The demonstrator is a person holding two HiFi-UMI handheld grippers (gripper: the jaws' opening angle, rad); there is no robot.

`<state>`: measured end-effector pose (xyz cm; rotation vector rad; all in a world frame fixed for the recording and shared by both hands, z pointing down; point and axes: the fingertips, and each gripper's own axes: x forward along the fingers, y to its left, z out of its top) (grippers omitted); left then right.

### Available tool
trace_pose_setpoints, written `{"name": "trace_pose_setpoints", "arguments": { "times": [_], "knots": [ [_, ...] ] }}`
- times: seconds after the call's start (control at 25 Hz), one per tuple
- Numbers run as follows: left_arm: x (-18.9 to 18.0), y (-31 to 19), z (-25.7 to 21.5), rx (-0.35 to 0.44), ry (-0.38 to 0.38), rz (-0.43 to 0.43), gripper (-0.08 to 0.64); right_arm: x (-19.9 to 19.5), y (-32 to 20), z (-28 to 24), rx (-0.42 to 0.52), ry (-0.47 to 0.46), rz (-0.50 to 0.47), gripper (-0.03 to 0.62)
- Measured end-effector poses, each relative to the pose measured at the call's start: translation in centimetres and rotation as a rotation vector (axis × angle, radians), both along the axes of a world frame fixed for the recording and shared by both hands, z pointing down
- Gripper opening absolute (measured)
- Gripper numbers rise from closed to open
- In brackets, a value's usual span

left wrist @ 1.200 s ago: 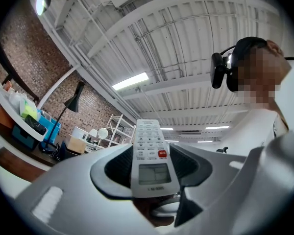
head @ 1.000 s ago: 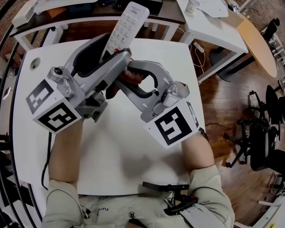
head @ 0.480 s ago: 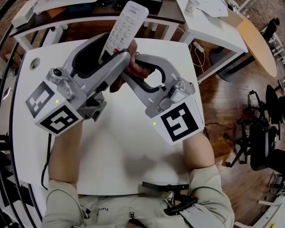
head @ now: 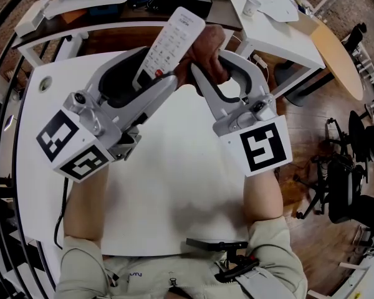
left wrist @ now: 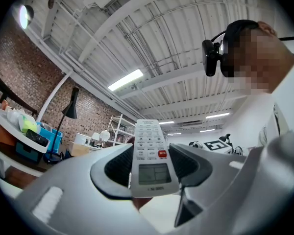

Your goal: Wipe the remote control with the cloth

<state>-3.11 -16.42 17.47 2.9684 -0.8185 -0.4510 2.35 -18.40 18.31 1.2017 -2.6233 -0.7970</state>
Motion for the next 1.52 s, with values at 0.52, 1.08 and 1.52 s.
{"name": "trace_pose_setpoints", "arguments": {
  "times": [0.52,1.08,1.52],
  "knots": [
    [0.8,0.4,0.2,0.010,-0.033,0.018,0.244,-0.9,1.2,-1.2,0.071,0.010,0.000,0.103],
    [-0.2,0.0,-0.4,0.007,0.003,-0.018,0.244,-3.9,2.6,3.0,0.010,0.188,-0.077,0.103],
    [-0.8,0.0,-0.8,0.011,0.019,-0.039,0.244,-5.6,3.7,4.5,0.006,0.248,-0.135,0.103]
  ]
}}
